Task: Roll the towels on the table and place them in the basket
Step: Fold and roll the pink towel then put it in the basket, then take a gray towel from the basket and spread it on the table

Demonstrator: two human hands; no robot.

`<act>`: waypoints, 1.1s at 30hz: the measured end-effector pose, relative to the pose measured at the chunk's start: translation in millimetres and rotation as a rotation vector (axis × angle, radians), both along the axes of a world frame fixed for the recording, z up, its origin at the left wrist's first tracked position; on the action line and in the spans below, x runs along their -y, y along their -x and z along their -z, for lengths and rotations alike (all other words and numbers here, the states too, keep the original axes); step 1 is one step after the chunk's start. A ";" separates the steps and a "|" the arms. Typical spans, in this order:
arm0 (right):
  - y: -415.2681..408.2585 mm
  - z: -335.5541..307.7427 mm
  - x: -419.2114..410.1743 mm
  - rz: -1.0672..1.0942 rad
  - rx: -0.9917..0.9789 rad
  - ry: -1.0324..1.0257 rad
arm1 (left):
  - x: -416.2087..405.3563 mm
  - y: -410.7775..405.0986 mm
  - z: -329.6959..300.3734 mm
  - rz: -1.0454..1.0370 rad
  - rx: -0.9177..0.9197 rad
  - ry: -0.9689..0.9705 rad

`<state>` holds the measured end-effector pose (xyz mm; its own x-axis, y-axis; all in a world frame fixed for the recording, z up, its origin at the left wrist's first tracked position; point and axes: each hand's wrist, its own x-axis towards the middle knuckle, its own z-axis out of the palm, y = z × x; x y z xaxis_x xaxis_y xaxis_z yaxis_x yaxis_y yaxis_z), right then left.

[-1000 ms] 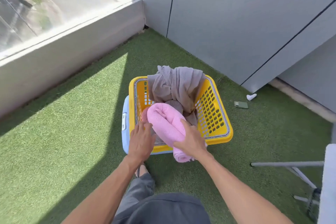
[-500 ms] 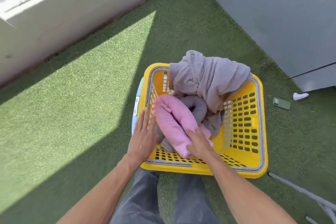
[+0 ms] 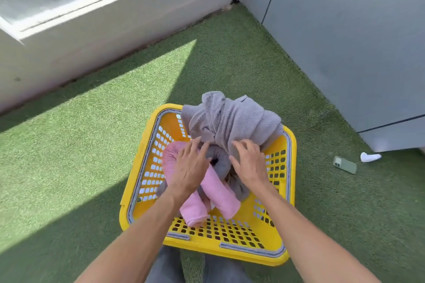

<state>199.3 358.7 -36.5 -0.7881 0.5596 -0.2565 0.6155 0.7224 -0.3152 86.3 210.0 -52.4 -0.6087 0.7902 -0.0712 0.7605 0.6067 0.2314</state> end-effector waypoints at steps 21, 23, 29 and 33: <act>19.4 10.5 -114.1 -0.386 -0.385 -0.204 | -115.0 -39.4 9.7 -0.491 0.376 -0.286; 12.2 1.6 -111.7 -0.356 -0.415 -0.143 | -112.9 -39.8 3.0 -0.502 0.388 -0.326; 6.6 -47.5 -108.1 -0.257 -0.462 -0.040 | -109.1 -39.0 -39.5 -0.406 0.469 -0.480; 2.4 -95.7 -109.8 -0.137 -0.563 0.099 | -112.0 -40.1 -91.5 -0.330 0.569 -0.668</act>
<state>196.9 468.5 59.3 -0.8814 0.4381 0.1769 0.2369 0.7338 -0.6368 126.4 322.0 39.0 -0.8224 0.5685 -0.0208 0.2393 0.3789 0.8940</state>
